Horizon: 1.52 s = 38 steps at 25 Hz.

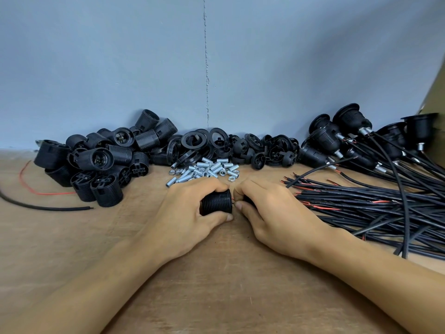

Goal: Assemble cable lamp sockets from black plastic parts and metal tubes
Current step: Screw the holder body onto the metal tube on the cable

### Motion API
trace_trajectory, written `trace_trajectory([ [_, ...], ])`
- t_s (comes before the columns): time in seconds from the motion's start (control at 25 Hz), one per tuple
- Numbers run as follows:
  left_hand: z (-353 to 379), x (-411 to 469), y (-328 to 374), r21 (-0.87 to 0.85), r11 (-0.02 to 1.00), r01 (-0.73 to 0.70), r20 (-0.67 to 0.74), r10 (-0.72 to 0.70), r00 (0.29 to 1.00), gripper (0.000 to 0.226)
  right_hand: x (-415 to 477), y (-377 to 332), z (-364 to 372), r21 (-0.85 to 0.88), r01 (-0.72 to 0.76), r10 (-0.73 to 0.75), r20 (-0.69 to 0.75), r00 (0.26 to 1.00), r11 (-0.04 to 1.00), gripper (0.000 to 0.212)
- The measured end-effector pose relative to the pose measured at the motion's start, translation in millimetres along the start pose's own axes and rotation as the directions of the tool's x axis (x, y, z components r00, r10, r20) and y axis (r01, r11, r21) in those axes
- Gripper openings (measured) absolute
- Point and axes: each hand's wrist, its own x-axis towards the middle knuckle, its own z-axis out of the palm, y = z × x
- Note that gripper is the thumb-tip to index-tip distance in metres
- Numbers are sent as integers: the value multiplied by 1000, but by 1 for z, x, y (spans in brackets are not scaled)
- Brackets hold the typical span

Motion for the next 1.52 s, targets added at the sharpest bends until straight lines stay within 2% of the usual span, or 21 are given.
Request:
trace_trajectory([
  [0.32, -3, 0, 3, 26, 1000, 16, 19, -17, 1000, 36, 2, 3, -1, 28, -43, 42, 9, 999, 999, 7],
  [0.44, -7, 1, 8, 122, 992, -13, 19, 11, 1000, 31, 4, 3, -5, 52, -42, 42, 1, 999, 998, 5],
  [0.48, -8, 1, 9, 127, 992, -5, 28, 2, 1000, 31, 6, 2, -8, 57, -45, 45, 3, 999, 997, 9],
  [0.56, -9, 1, 9, 127, 992, 14, 50, -20, 999, 38, 10, 3, -19, 50, -104, 100, 71, 992, 993, 29],
  [0.64, -9, 1, 8, 118, 992, 43, 58, -50, 997, 42, 14, 8, -36, -82, -182, 196, 228, 954, 980, 57],
  [0.72, -8, 2, 7, 78, 994, 82, 73, -87, 993, 45, 16, 14, -49, -198, -227, 285, 345, 894, 954, 69],
  [0.8, -7, 2, 7, 63, 993, 103, 77, -108, 991, 43, 16, 20, -55, -133, -267, 298, 390, 871, 954, 57],
  [0.88, -6, 2, 8, 56, 991, 122, 84, -126, 988, 41, 16, 24, -56, -47, -262, 259, 386, 885, 964, 39],
  [0.96, -8, 3, 10, 46, 991, 129, 77, -133, 988, 38, 16, 25, -53, 11, -246, 224, 373, 900, 969, 31],
  [1.2, -20, 1, 28, 148, 987, 63, 17, -66, 998, 31, 11, 28, -37, 135, -176, 133, 278, 951, 975, 26],
  [1.36, -20, 2, 27, 74, 992, 103, 8, -104, 995, 31, 7, 28, -33, 197, -160, 123, 187, 975, 967, 27],
  [1.48, -16, 3, 21, -90, 981, 170, 20, -169, 985, 30, 6, 24, -29, 231, -111, 76, 156, 985, 967, 24],
  [1.52, -15, 3, 19, -94, 981, 168, 32, -165, 986, 30, 5, 23, -27, 235, -103, 68, 152, 986, 967, 24],
])
